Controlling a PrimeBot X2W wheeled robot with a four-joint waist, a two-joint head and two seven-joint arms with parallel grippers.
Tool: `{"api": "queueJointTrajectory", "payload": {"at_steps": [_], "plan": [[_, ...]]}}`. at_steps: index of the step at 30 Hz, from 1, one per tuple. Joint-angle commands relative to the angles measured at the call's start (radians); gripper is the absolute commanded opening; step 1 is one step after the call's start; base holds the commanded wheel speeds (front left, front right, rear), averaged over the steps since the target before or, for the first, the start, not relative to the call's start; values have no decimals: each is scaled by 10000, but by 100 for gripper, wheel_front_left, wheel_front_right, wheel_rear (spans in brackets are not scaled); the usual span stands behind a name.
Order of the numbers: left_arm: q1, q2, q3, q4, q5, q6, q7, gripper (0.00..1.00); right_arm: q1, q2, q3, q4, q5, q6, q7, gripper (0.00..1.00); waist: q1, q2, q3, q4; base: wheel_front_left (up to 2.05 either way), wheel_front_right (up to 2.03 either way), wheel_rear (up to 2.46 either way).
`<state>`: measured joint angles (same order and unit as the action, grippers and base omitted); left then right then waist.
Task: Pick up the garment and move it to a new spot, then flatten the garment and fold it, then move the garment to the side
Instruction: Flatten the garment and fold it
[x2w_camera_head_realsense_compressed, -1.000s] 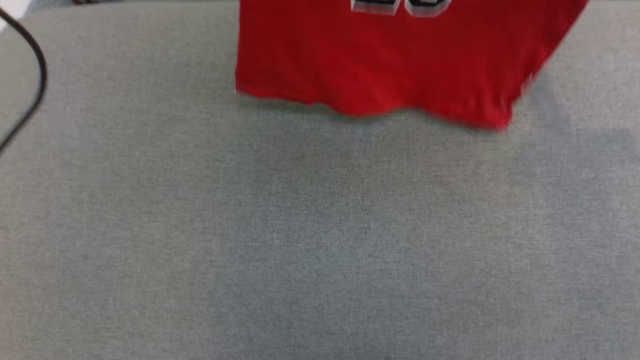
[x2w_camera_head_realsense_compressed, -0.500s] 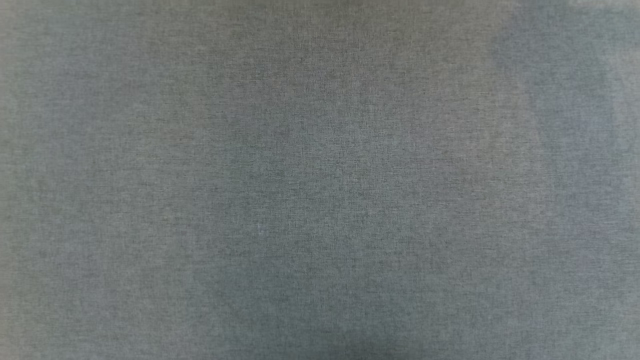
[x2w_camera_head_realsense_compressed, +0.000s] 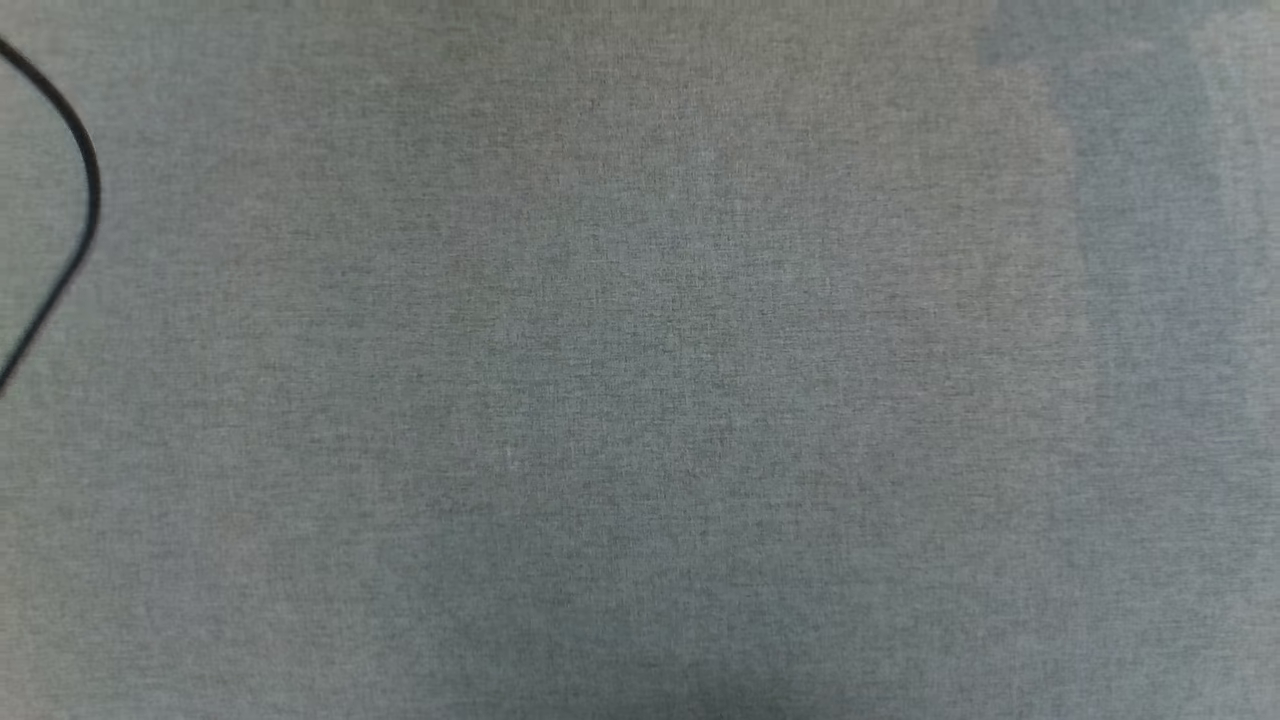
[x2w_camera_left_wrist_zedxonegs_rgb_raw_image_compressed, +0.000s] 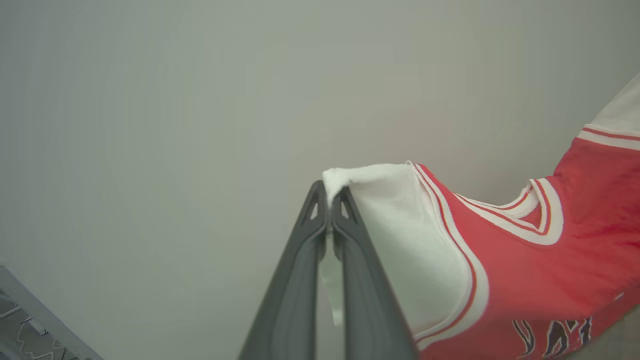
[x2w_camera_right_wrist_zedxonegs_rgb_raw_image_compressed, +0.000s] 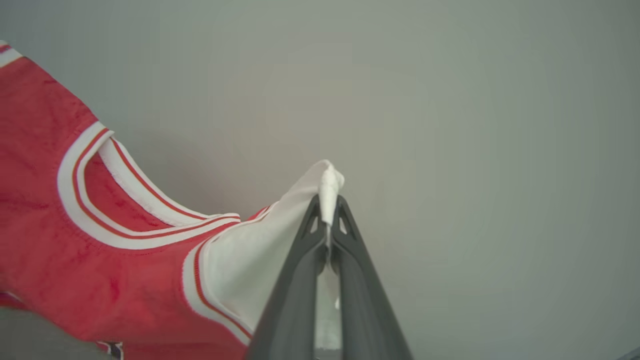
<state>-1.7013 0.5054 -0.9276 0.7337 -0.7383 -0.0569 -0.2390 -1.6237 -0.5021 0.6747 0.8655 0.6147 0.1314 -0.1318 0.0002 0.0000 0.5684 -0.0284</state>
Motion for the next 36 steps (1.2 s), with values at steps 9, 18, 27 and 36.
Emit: {"api": "queueJointTrajectory", "payload": {"at_steps": [9, 18, 27, 36], "plan": [[3389, 123, 401, -595, -445, 194, -221, 0, 3003, -356, 766, -631, 1368, -7, -1055, 0, -2, 0, -1420, 119, 0, 0, 0], [8165, 644, 1483, -2286, -409, 601, -226, 0, 6474, -1186, 1133, -2338, 2033, -7, -1260, 0, -2, 0, -2894, 105, 0, 0, 0], [12267, 645, 2551, -3566, -615, 1030, -226, 0, 10232, -1766, 321, -3349, 2088, -7, -1288, 0, -2, 0, -4135, 158, 0, 0, 0], [15011, 595, 3231, -3702, -694, 1364, -227, 0, 13610, -1813, -1077, -3583, 1951, -7, -1250, 0, -2, 0, -4800, 63, 0, 0, 0]]}}
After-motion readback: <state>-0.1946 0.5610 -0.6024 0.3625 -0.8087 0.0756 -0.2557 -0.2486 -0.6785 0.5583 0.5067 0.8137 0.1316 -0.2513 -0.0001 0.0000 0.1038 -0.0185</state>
